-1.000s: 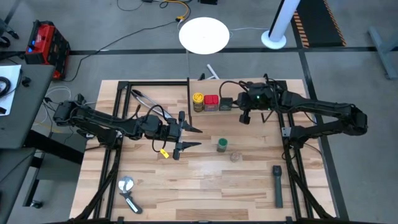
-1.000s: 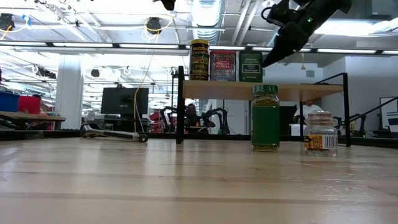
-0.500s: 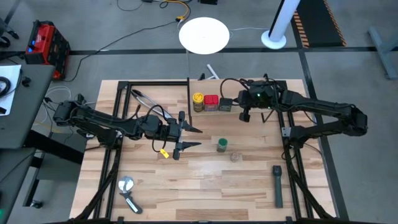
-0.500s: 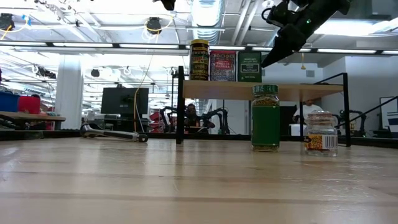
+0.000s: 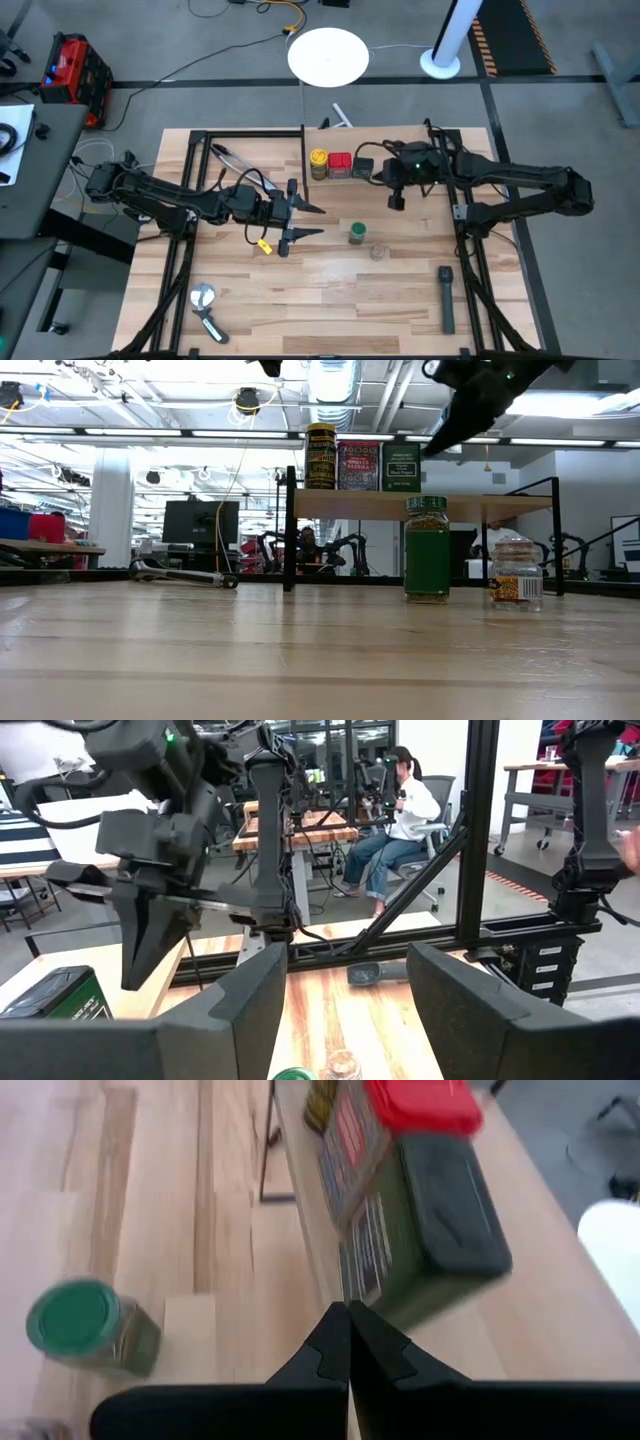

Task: Shelf spices
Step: Put the black seasoning can on the shelf

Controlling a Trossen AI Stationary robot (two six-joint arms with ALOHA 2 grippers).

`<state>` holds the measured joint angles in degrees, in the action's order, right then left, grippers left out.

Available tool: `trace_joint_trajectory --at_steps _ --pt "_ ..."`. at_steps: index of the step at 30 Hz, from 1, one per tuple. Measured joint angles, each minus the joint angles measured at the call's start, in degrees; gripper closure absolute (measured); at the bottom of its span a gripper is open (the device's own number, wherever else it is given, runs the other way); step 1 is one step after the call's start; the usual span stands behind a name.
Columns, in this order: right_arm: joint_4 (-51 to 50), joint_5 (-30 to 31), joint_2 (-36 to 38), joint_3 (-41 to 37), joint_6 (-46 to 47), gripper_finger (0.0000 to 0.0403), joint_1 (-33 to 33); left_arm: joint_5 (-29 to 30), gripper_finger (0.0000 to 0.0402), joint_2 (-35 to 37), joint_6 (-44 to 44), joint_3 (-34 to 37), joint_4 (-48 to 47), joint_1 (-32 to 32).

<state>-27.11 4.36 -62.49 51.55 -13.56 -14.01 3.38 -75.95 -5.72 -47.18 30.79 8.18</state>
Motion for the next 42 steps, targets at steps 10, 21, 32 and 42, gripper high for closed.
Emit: trace_joint_trajectory --at_steps 10,21,32,42 --pt "2.3 4.8 -0.6 0.0 -0.5 0.0400 -0.7 -0.7 0.0201 0.0 0.2 0.0 -0.1 0.0" --pt "1.9 4.7 -0.6 0.0 -0.2 0.0400 0.2 -1.0 0.0201 0.0 0.2 0.0 0.0 0.0" --pt "-0.7 10.4 -0.4 0.0 2.3 0.0400 3.8 -1.1 0.0201 0.0 0.5 0.0 -0.1 0.0" --pt "0.7 15.8 -0.6 0.0 0.4 0.0400 -1.2 -1.1 0.0201 0.0 0.4 0.0 -0.1 0.0"
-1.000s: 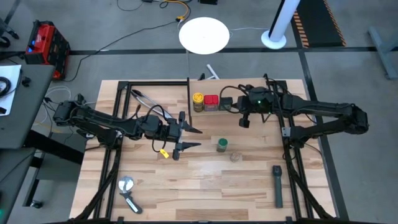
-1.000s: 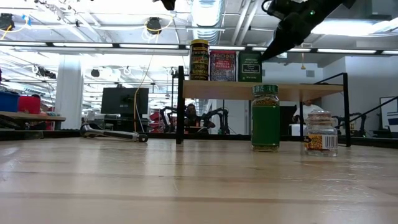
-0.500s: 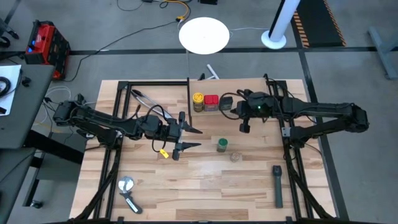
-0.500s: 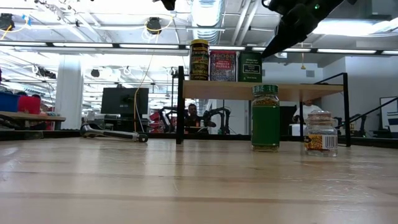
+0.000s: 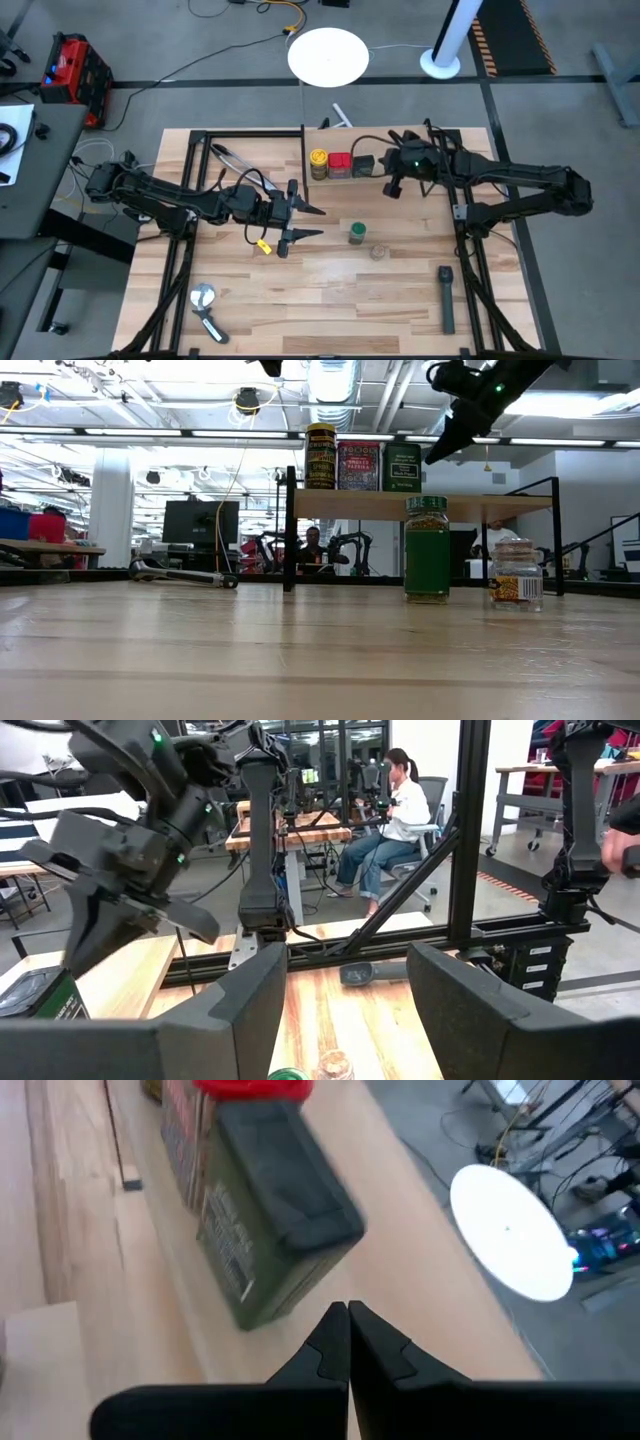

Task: Shelf spices
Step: Put the black seasoning can on the shelf

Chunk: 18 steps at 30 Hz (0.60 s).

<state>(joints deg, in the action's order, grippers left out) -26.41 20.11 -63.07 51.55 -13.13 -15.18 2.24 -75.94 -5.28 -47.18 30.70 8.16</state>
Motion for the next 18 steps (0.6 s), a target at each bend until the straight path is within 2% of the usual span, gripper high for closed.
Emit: trace_joint_trajectory --at_steps 4,18 --pt "1.2 -1.8 0.0 0.0 -0.5 0.0400 -0.3 0.0 0.0201 0.0 0.0 0.0 0.0 0.0" --pt "1.2 -2.2 0.0 0.0 -0.5 0.0400 -0.3 0.0 0.0201 0.0 0.0 0.0 0.0 0.0"
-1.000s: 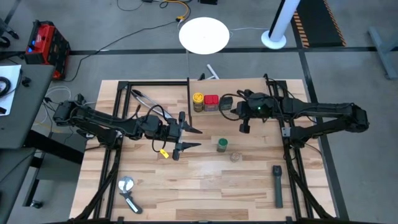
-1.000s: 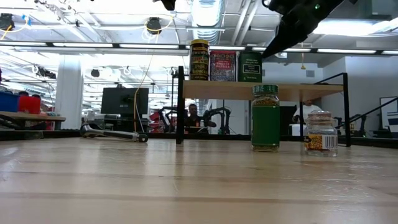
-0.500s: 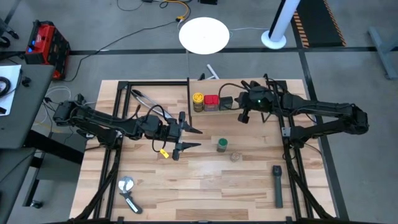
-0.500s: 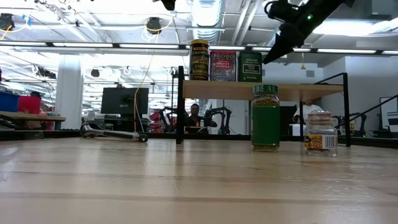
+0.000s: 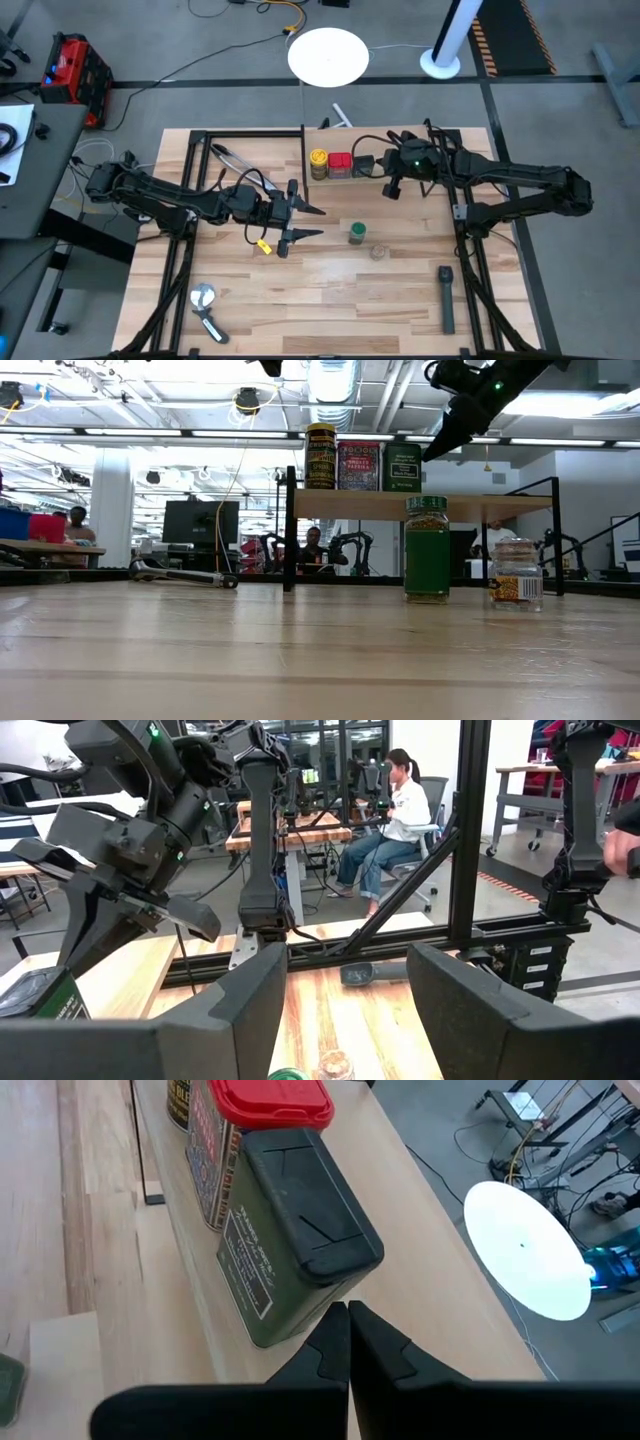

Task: Shelf spices
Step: Put the black seasoning can on the shelf

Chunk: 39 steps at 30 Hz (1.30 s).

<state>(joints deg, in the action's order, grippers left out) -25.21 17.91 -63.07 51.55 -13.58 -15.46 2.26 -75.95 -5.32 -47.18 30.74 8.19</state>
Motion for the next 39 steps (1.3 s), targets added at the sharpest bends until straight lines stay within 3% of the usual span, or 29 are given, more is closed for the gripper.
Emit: trace_joint_trajectory --at_steps 39 --pt "0.0 -1.5 0.0 0.0 -0.3 0.0400 1.6 0.0 0.0201 0.0 0.1 0.0 0.0 0.0"
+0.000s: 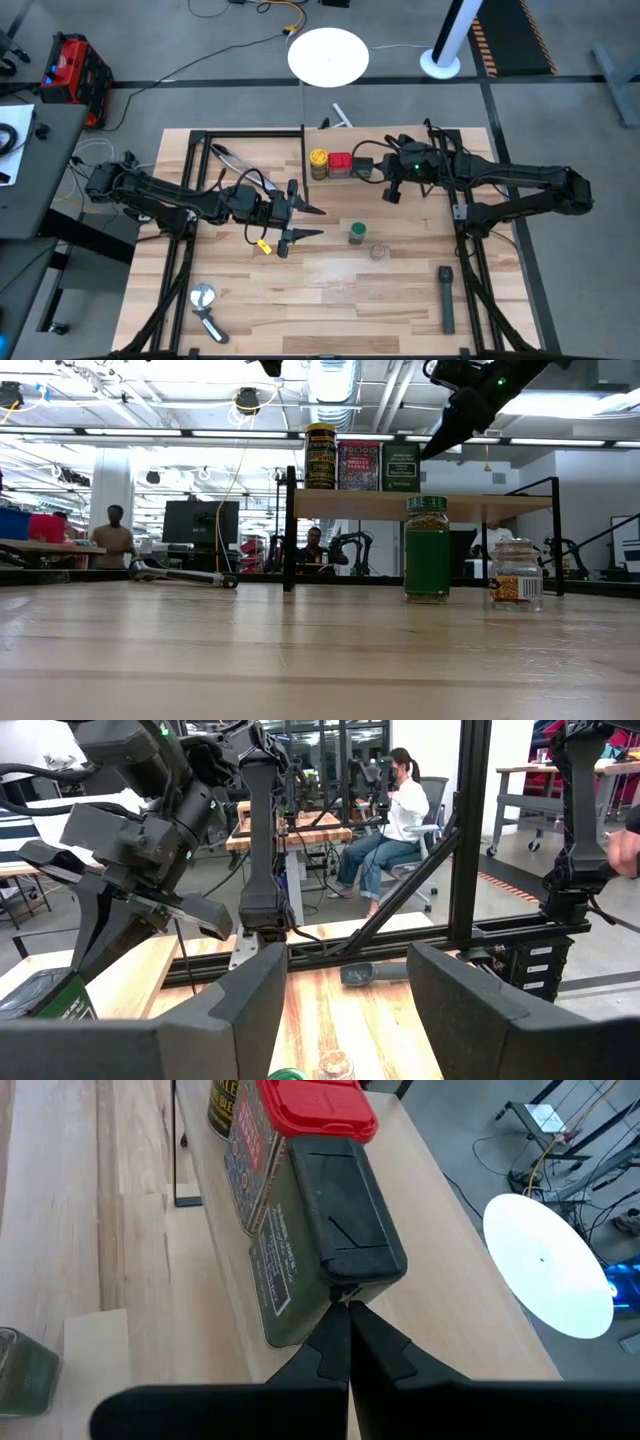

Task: Shelf spices
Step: Put the black seasoning can on the shelf, then put the green seasoning bottle on the shelf

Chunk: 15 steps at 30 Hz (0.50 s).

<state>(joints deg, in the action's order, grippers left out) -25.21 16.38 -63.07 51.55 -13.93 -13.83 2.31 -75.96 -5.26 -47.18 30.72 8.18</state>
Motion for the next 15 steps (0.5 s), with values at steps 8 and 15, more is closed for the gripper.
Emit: trace_joint_trajectory --at_steps 8,15 --pt "-0.6 1.6 0.0 0.0 0.0 0.0400 -0.8 0.0 0.0201 0.0 0.1 0.0 0.0 0.0" --pt "-5.4 1.6 0.1 0.0 3.7 0.0400 -0.3 0.0 0.0201 0.0 0.1 0.0 0.0 0.0"
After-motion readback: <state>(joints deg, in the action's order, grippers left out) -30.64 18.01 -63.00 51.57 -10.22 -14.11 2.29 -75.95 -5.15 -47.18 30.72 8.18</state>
